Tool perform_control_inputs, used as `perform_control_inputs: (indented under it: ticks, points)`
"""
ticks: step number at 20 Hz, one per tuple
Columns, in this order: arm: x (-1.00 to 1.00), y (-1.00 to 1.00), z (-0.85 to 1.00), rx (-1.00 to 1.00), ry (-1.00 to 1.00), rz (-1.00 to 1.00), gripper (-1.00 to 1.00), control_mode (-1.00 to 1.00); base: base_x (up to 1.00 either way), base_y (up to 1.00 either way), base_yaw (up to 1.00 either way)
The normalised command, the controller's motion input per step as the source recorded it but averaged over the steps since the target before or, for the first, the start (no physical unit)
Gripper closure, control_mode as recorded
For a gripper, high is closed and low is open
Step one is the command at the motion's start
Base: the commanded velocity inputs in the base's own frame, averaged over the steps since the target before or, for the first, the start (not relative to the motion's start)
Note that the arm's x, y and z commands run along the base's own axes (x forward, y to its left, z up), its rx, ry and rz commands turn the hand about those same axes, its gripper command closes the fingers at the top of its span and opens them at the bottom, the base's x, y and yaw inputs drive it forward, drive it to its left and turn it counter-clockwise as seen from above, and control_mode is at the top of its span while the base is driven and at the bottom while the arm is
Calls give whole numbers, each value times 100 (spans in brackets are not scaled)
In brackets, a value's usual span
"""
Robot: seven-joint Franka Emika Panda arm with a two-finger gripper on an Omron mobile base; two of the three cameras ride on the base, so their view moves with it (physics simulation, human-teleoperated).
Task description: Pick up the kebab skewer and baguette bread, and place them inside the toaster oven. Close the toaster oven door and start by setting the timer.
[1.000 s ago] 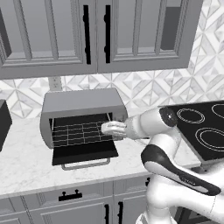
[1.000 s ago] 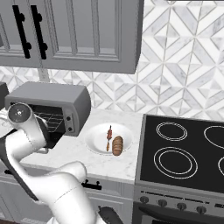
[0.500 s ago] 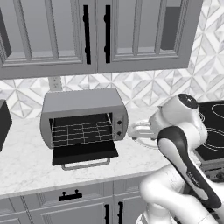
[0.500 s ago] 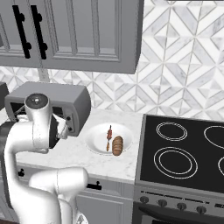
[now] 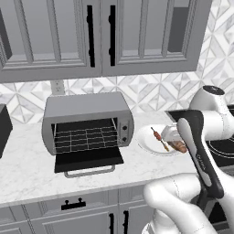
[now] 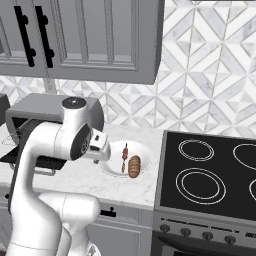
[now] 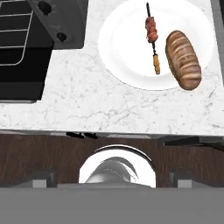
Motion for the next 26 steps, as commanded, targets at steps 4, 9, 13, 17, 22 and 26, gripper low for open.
perform_control_inputs:
  ticks: [4,9,13,17,22,26]
  points:
    - [0,-83,-3,-17,13,-1,-100,-100,0,0,0]
    - [20,-59,-15,-10,8,0,-100,-100,0,0,0]
    - [29,-48,-29,-5,5,0,-100,-100,0,0,0]
    - [41,-37,-34,-6,7,0,-100,-100,0,0,0]
    - [98,0,-52,3,1,3,-100,-100,0,0,0]
    - [100,0,-55,8,0,5,-100,-100,0,0,0]
